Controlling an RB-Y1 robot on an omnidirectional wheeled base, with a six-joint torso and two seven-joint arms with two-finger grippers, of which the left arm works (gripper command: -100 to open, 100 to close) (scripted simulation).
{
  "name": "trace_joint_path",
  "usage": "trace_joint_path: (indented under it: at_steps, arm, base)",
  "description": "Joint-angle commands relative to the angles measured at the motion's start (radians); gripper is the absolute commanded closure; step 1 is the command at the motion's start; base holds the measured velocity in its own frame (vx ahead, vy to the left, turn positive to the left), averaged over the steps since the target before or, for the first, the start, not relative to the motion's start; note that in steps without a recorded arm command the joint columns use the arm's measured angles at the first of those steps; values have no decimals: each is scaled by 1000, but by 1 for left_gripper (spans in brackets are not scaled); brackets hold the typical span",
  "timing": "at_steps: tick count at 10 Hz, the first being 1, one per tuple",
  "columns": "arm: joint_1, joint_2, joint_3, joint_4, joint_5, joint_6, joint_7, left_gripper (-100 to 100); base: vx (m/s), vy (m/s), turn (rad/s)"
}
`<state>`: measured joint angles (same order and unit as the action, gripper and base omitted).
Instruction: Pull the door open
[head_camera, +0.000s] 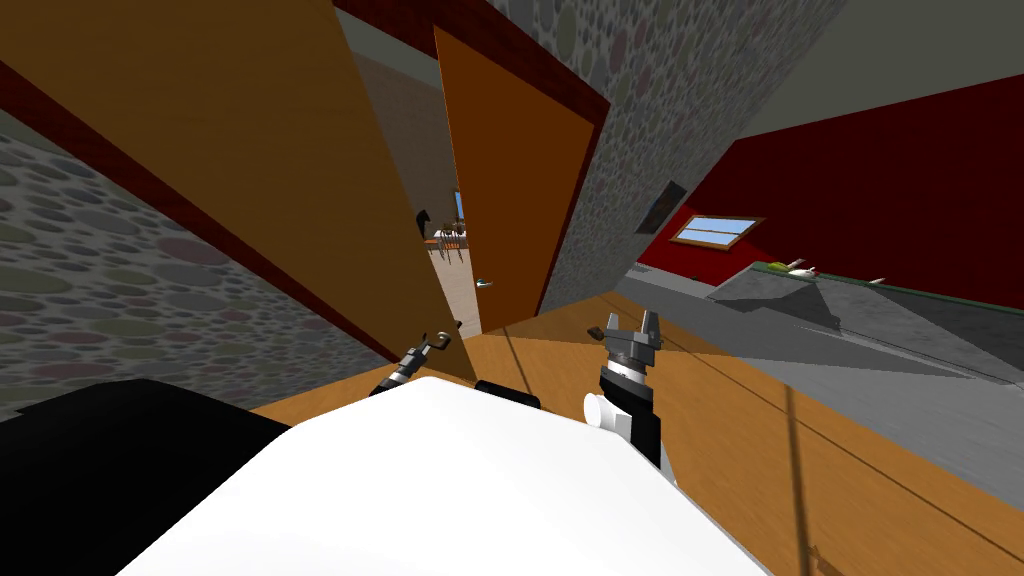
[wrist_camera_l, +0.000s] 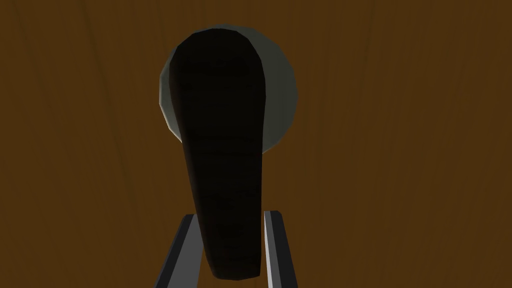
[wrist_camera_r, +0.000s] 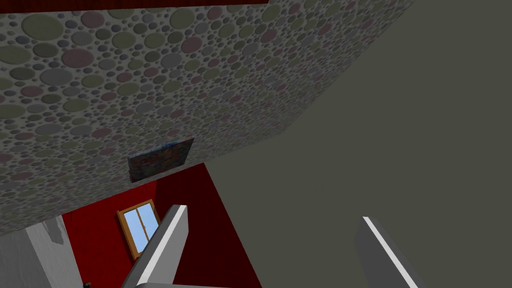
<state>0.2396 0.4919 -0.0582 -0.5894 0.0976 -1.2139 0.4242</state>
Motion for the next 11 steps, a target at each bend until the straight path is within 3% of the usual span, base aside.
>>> trace_joint_path:
  at_steps: [1, 5, 7, 11]
  arm:
    - [-20, -12, -16, -11, -2, 22, -6, 100]
    - [-80, -25, -38, 0, 3, 65, -18, 100]
    - [-80, -25, -38, 0, 3, 65, -18, 100]
    - [-152, -40, -63, 12, 9, 116, -34, 100]
  base:
    - [-223, 63, -106]
    - [-215, 43, -96]
    - [-92, 16, -5]
    - [-178, 48, -116]
